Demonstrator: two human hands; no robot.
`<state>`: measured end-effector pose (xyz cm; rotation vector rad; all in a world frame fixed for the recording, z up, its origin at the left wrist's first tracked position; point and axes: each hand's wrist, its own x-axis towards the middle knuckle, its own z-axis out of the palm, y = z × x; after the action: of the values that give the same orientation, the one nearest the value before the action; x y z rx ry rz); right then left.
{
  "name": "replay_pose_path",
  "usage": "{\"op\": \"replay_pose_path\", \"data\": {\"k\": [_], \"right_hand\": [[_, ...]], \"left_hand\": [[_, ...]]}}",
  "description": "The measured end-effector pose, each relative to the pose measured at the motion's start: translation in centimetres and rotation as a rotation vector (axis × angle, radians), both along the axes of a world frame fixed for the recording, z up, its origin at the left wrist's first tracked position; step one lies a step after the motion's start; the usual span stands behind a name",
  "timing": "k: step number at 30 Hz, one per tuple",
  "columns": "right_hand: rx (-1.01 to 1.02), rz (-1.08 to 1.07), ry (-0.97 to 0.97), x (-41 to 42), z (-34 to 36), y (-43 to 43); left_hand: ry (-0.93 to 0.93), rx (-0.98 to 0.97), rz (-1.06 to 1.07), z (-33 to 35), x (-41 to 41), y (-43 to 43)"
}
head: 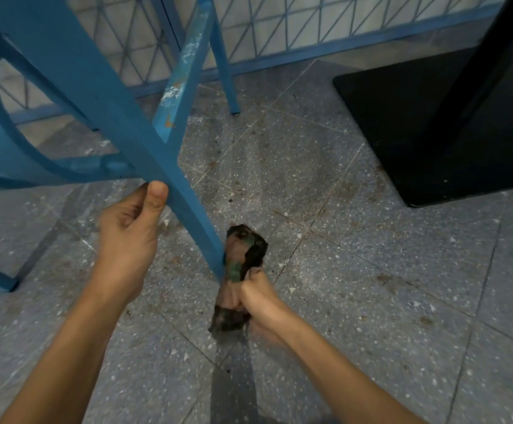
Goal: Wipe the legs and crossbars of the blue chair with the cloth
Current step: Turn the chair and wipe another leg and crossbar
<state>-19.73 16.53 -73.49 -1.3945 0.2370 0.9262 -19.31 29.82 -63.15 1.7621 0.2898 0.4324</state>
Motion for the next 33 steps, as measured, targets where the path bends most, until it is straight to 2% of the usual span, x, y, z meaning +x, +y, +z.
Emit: {"op": "replay_pose_path", "data": {"k": [2,4,7,9,11,12,14,16,19,22,26,29,31,33], "right_hand": [[0.215,0.010,-0.057,0.8,2.5,-1.7],[0.255,0.114,-0.213,2.0,5.7,-3.3],[-0.040,0.449,-0.638,3.3,8.7,-3.0],[-0.157,0.626,-0.811,3.6,8.4,-1.6],[-0.067,0.645,-0.766,3.4,7.9,-0.7],[0.061,0.570,-0.682,3.5,7.8,-0.7],[0.392,0.316,-0.400,4.3,7.5,-1.5],[0.525,0.017,-0.272,4.3,6.4,-1.4],[0.395,-0.175,-0.477,3.8,4.2,1.4],[0.379,-0.140,-0.583,3.2,2.8,3.8],[0.241,-0.040,-0.556,1.8,0.1,4.0],[0.036,0.026,-0.515,0.1,-2.7,3.4],[-0.148,-0.021,-0.536,-0.7,-3.4,3.4],[-0.211,-0.112,-0.535,-1.7,-2.5,3.3]], "left_hand": [[-0.003,-0.008,0.004,0.0,0.1,0.0],[-0.005,-0.030,-0.003,0.0,0.2,-0.3],[-0.027,-0.029,-0.010,-0.3,0.0,-0.3],[-0.028,-0.025,-0.014,-0.4,-0.2,0.0],[-0.027,-0.027,-0.027,-0.3,-0.1,0.2],[-0.024,-0.031,-0.039,-0.2,0.0,0.3],[-0.017,-0.032,-0.046,-0.2,0.1,0.4],[-0.014,-0.042,-0.035,-0.3,0.1,0.5],[-0.028,-0.062,-0.018,-0.5,0.2,0.4],[-0.028,-0.057,-0.020,-0.3,0.1,0.0],[-0.014,-0.029,-0.001,-0.3,-0.1,0.2],[0.005,-0.020,0.027,-0.6,-0.1,0.4],[0.005,-0.028,0.016,-0.7,-0.1,0.3],[-0.002,-0.042,0.017,-0.7,-0.1,0.3]]}}
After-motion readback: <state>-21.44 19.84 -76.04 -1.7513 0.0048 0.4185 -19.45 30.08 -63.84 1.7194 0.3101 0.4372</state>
